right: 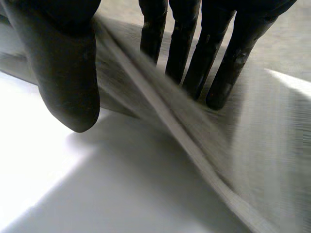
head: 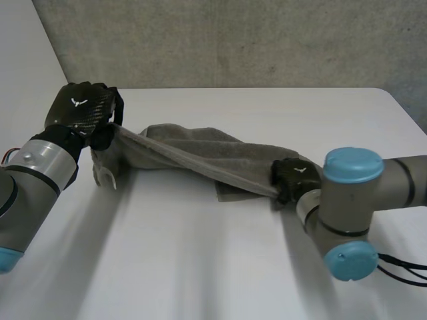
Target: Fold the towel.
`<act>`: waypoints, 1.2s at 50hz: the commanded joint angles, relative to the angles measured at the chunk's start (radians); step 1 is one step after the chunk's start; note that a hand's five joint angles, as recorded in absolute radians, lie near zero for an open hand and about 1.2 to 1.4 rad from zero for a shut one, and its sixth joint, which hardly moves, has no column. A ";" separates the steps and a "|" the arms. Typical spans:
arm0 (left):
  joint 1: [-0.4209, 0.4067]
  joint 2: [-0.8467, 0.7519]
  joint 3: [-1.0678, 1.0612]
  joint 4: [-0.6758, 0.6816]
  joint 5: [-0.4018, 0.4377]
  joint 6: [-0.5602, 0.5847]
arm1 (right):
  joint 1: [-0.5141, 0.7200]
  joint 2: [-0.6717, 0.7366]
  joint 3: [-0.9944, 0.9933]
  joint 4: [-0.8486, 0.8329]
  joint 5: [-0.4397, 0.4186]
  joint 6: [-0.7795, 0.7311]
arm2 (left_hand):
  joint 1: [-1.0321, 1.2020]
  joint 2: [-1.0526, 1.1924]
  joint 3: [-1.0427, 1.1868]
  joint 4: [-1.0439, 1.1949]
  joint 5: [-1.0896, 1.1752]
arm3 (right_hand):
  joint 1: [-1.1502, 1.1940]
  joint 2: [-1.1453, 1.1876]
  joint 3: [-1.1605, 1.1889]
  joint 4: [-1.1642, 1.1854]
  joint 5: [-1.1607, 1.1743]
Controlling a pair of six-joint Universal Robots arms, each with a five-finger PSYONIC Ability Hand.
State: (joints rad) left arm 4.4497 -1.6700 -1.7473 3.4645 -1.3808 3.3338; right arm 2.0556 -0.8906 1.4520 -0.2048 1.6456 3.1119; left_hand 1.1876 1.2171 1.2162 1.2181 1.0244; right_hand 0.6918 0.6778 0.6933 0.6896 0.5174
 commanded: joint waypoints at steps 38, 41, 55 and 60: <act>0.048 0.109 0.089 -0.192 0.011 -0.085 | -0.230 -0.487 -0.303 0.723 -0.254 -0.595 | 0.209 0.179 0.180 0.178 0.197 | 0.704 0.718 0.703 0.707 0.704; 0.046 -0.026 0.107 -0.208 0.011 -0.064 | -0.223 -0.404 -0.306 0.777 -0.260 -0.659 | 0.209 0.179 0.180 0.178 0.197 | 0.704 0.718 0.703 0.707 0.704; 0.033 -0.468 0.522 -0.205 -0.012 0.125 | -0.160 -0.071 -0.723 0.629 -0.113 -0.745 | 0.209 0.179 0.180 0.178 0.197 | 0.704 0.718 0.703 0.707 0.704; 0.020 -0.455 0.716 -0.131 -0.043 0.055 | -0.146 -0.109 -0.832 0.368 -0.116 -0.743 | 0.209 0.179 0.180 0.178 0.197 | 0.704 0.718 0.703 0.707 0.704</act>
State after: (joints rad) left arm 4.4802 -2.1337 -1.2309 3.2672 -1.3947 3.4556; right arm 1.8894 -0.9661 0.7801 0.4348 1.5258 2.3581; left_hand 1.1923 1.2176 1.2170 1.2184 1.0285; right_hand 1.3318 1.3297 1.3340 1.3380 1.1707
